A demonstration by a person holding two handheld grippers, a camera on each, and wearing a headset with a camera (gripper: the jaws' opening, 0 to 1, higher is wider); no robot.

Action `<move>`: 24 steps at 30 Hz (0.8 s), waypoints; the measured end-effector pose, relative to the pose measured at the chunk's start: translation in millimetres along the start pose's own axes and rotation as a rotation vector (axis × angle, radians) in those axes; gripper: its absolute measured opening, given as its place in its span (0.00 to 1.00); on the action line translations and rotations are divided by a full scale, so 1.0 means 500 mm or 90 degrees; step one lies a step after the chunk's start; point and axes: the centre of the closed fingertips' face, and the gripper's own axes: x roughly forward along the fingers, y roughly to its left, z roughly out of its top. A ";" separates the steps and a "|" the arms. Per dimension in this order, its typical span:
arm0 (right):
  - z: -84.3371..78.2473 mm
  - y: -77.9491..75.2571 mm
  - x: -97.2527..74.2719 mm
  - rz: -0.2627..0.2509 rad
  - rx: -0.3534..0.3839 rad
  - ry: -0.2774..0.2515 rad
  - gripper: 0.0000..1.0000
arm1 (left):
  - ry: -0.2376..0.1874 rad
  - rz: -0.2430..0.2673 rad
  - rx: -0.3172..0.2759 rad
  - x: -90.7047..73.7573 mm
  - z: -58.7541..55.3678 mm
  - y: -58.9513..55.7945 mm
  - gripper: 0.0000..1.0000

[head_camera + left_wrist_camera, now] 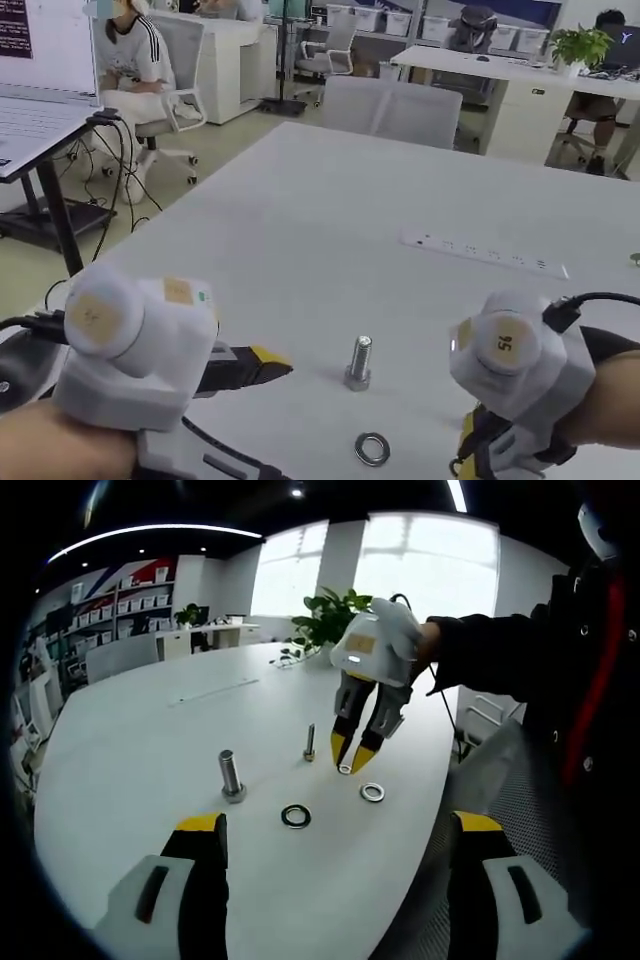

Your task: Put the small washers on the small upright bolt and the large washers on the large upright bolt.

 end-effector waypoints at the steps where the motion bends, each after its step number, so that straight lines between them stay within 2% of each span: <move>1: -0.005 -0.002 -0.002 0.000 0.006 -0.001 0.14 | 0.001 -0.001 0.001 0.001 0.000 0.000 0.92; 15: -0.081 -0.030 -0.031 -0.031 0.067 -0.002 0.14 | 0.012 -0.011 0.006 0.013 0.006 -0.009 0.92; 24: -0.098 -0.050 -0.053 -0.047 0.085 -0.008 0.14 | 0.016 -0.013 0.006 0.017 0.005 -0.011 0.92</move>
